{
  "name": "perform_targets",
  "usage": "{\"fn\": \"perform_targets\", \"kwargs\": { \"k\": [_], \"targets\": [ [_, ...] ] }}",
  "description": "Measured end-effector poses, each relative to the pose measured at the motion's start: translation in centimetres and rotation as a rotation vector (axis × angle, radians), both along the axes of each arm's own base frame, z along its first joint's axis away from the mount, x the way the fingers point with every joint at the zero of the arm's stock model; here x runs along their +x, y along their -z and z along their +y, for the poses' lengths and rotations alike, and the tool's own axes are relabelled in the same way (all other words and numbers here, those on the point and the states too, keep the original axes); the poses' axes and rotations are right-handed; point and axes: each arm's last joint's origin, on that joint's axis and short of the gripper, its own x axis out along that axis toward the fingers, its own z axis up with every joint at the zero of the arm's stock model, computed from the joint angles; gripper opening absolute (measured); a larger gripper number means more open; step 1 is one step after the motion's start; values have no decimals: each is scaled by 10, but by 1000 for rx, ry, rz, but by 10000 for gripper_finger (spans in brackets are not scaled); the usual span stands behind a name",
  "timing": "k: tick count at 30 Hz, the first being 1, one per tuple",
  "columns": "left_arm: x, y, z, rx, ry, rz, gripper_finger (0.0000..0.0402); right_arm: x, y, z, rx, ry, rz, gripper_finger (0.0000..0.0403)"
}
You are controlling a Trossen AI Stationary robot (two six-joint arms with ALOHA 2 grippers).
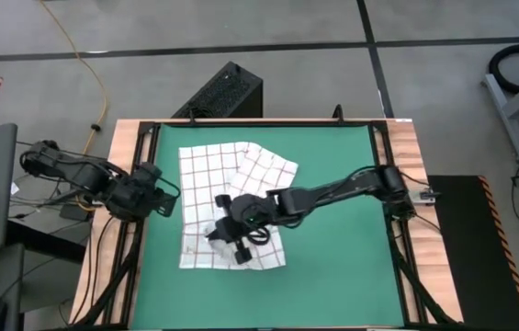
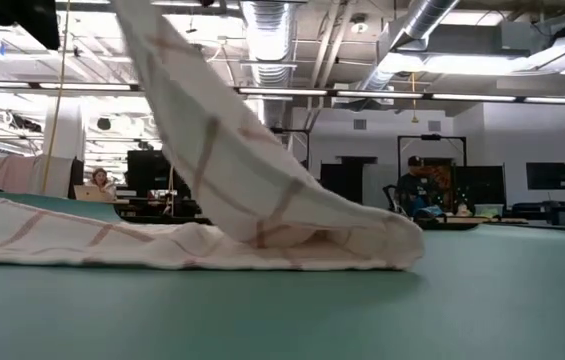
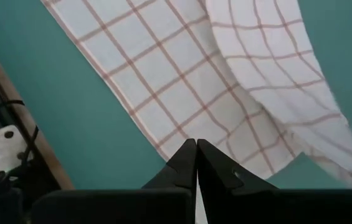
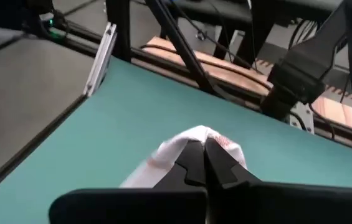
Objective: Roll towel into tight, uniform cylinder
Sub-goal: Roll the white towel
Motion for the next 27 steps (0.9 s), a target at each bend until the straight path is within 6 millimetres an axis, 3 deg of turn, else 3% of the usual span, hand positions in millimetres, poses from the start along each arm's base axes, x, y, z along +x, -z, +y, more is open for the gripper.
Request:
{"fn": "perform_targets", "kwargs": {
  "k": [4,8,14,27],
  "targets": [
    [4,2,-1,28,7,12,0,16,21,-7,7,-38,-14,0],
    [4,2,-1,27,4,16,0,30,52,-5,14,-84,16,0],
    [5,3,-2,31,5,22,0,53,80,3,-36,-144,-4,0],
    [9,4,-3,41,14,36,0,84,104,5,-78,-182,-16,0]
  ]
}}
